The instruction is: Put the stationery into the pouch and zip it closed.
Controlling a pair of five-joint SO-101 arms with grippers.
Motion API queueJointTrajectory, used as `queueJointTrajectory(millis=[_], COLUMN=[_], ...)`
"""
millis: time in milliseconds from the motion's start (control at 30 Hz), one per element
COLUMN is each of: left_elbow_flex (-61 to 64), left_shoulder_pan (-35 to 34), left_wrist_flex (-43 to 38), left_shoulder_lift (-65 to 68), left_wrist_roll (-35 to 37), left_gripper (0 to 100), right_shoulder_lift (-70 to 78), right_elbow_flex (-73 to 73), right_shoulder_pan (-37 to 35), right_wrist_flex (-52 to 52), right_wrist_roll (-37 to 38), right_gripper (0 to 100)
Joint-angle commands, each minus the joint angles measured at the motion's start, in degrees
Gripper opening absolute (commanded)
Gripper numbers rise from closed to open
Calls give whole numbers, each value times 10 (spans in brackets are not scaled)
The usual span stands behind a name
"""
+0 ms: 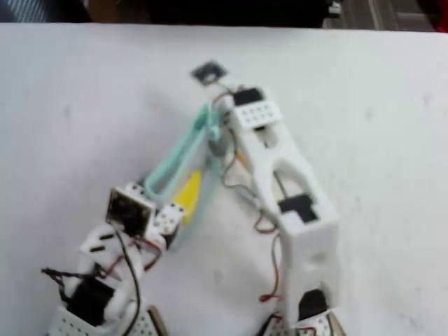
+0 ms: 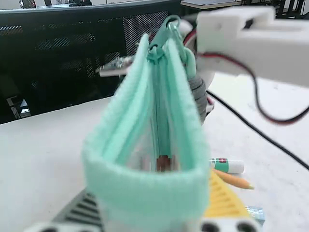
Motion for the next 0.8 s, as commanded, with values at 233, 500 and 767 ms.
queueJointTrajectory(millis=[233, 500, 767], left_elbow_flex=[4, 4, 4], left_shoulder_pan=[9, 8, 8], left_wrist_flex=[4, 4, 4], left_shoulder_lift=[2, 2, 2], left_wrist_roll=[-3, -1, -1], left_gripper=[128, 128, 128], right_shoulder_lift=[-284, -439, -616], right_elbow_flex=[-4, -4, 20], right_shoulder_pan=[49, 64, 115], right_wrist_flex=[82, 167, 195], right_wrist_roll=[-1, 1, 1], right_gripper=[17, 17, 17])
